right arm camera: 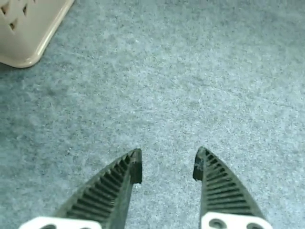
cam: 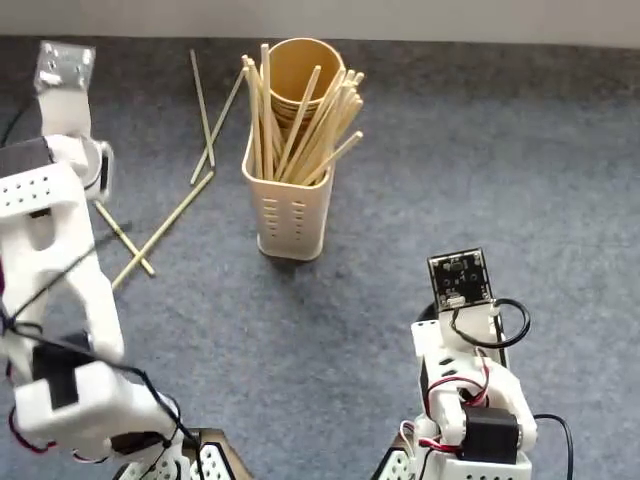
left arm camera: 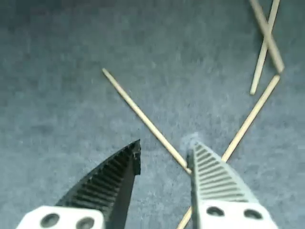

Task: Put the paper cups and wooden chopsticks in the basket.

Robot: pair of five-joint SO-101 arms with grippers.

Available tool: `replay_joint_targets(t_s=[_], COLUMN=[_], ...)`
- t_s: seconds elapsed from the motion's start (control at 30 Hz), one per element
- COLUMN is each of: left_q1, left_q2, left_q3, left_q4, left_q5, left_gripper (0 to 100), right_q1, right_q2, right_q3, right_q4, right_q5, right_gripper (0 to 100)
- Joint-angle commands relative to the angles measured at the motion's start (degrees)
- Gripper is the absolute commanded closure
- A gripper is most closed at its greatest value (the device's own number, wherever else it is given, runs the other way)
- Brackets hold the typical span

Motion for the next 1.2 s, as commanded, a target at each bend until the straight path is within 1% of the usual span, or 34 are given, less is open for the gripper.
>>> replay_joint_targets(t_s=[0.0,0.13,0.27,0.33,0.53,0.6,0.63,0.67,0.73,0.77,0.87,0.93,1.03,1.1,1.17], left_q1=[-1.7,-1.7,-1.6,-1.6,-1.6,-1.7,-1.8,-1.9,-2.0,-2.0,-1.8,-1.5,-0.4,1.5,3.6], left_q2=[7.8,15.5,21.8,24.8,34.4,37.5,38.8,39.9,41.3,41.5,41.5,41.5,41.7,41.8,41.5], left_q3=[-2.5,-8.1,-12.9,-14.6,-21.3,-23.4,-24.6,-26.0,-29.5,-31.3,-37.2,-43.3,-54.6,-61.2,-63.5], left_q4=[3.5,7.5,8.9,8.7,9.1,9.1,9.1,9.1,9.4,10.4,15.7,19.9,27.1,33.3,37.7], left_q5=[0.8,9.6,13.5,14.5,14.4,14.2,14.2,13.0,7.0,4.5,3.3,2.5,-3.5,-9.4,-14.3], left_gripper=[76,76,76,76,77,80,84,89,97,100,98,98,98,98,98], right_q1=[-0.2,-0.2,-0.1,-0.1,-0.1,-0.1,-0.1,-0.1,-0.1,-0.1,-0.3,-0.3,-0.3,-0.3,-0.3], right_q2=[-0.4,-0.4,-0.4,-0.4,-0.4,-0.4,-0.4,-0.4,-0.4,-0.4,-0.4,-0.4,-0.4,-0.4,-0.4], right_q3=[-0.2,-0.2,-0.2,-0.2,-0.2,-0.2,-0.2,-0.2,-0.2,-0.3,-0.4,-0.4,-0.4,-0.4,-0.4], right_q4=[-1.1,-0.9,-0.8,-0.8,-0.7,-0.7,-0.7,-0.7,-0.7,-0.7,-0.7,-0.7,-0.7,-0.7,-0.7], right_q5=[0.6,0.6,0.6,0.6,0.6,0.6,0.6,0.6,0.6,0.6,0.6,0.6,0.6,0.6,0.6], right_gripper=[81.1,81.1,81.1,81.1,81.1,81.1,81.1,81.1,81.1,81.1,81.1,81.1,81.1,81.1,81.1])
